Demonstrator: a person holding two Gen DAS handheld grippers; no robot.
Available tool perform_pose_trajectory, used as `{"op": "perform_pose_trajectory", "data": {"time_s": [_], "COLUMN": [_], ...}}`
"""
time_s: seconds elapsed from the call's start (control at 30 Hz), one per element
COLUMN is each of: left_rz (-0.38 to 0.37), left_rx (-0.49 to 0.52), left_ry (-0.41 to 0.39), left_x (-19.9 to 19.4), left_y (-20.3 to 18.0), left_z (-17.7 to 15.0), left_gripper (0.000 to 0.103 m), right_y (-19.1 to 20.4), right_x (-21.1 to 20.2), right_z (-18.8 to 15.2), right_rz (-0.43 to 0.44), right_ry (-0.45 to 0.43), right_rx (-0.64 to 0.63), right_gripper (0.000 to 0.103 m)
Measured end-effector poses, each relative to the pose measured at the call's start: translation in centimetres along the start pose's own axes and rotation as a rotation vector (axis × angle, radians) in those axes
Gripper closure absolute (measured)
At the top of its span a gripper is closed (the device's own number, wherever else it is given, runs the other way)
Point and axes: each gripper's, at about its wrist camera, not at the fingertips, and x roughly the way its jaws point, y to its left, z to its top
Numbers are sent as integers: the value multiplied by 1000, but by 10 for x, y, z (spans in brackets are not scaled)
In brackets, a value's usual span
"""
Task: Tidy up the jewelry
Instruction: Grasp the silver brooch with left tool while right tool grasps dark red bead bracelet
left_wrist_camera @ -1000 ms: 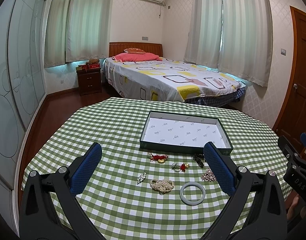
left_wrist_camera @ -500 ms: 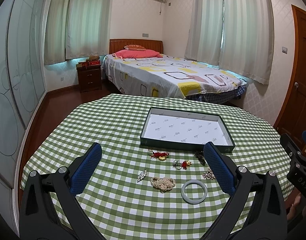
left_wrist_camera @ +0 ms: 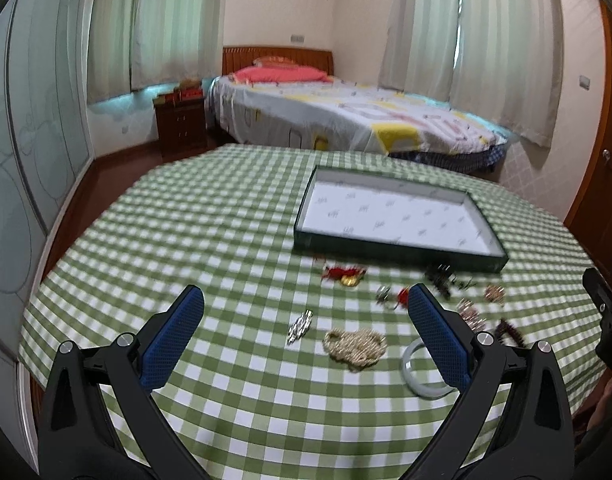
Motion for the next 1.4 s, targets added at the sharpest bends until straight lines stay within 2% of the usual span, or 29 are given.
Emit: {"op": "perform_pose_trajectory", "data": {"time_s": [0.2, 0.37, 0.6, 0.67, 0.8, 1.0, 1.17, 1.27, 1.4], "left_rz": [-28, -30, -1, 5, -32, -63, -33, -28, -20], "left_rx": [-3, 5, 11, 17, 7, -11, 20, 16, 65], "left_ry": [128, 215, 290, 303, 311, 295, 290, 320, 311], "left_x": [45, 75, 106, 110, 117, 116, 117, 123, 123], "left_y": [-2, -5, 7, 9, 13, 17, 19, 22, 16], "left_z": [-20, -31, -28, -29, -26, -15, -15, -21, -22], "left_gripper": [4, 6, 26, 32, 42, 44, 44, 54, 56], "right_y": [-7, -9, -8, -8, -6, 0, 2, 2, 0], "right_x": [36, 53, 70, 75, 81, 86, 89, 90, 92], "right_z": [-31, -45, -50, -49, -49, -47, -47, -48, -49], "right_rz": [57, 81, 100, 106, 118, 125, 130, 129, 129], "right_ry": [127, 196, 248, 261, 277, 283, 289, 293, 296], "right_rx": [23, 47, 60, 61, 63, 43, 41, 40, 47], "right_gripper": [6, 6, 6, 6, 6, 6, 6, 6, 6]}}
